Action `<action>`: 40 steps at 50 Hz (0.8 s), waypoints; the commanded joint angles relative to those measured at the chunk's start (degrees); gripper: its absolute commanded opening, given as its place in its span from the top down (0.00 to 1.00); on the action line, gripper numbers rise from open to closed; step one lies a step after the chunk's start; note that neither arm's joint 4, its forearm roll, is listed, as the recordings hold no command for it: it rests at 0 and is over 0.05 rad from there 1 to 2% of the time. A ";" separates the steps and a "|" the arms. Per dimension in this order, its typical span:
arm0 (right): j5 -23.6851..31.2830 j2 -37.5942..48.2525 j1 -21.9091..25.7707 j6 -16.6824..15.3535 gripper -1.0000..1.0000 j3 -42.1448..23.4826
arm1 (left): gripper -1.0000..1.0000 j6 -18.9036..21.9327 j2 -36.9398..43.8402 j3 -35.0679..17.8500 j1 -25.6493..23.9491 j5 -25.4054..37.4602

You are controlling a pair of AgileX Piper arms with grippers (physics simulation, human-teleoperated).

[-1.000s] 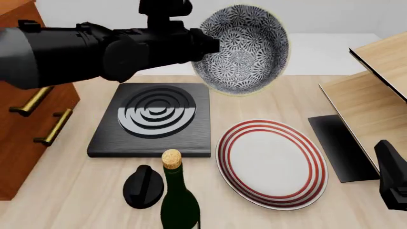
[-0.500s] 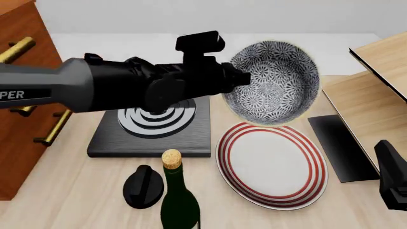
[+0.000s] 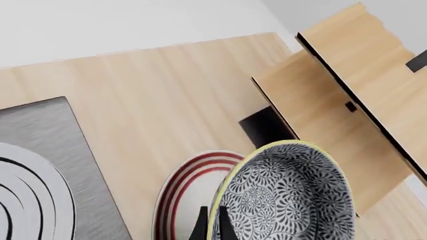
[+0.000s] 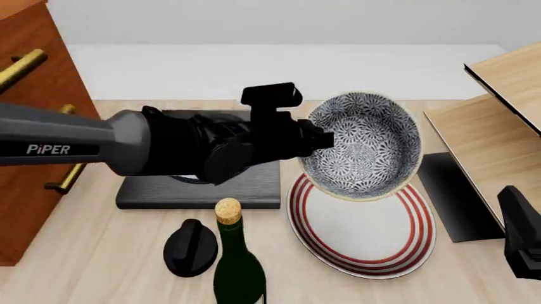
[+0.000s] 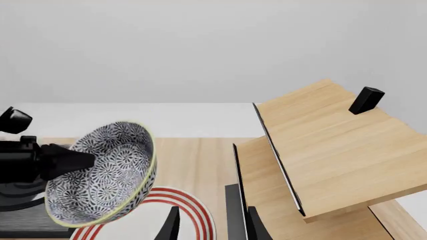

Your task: Pick up the akita bowl and put it on the plate.

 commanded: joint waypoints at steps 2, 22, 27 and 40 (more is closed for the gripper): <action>0.01 0.02 0.00 -0.01 0.00 0.00 | 1.00 0.63 0.79 1.47 -0.75 -0.20; 0.00 0.00 -0.01 0.01 0.00 0.00 | 1.00 4.28 0.85 -0.44 0.94 4.85; 0.00 -0.01 0.00 0.01 0.00 0.00 | 1.00 4.89 1.14 -1.13 0.80 5.27; 0.00 0.01 0.00 -0.01 0.00 0.00 | 1.00 5.98 3.18 -2.17 0.62 6.60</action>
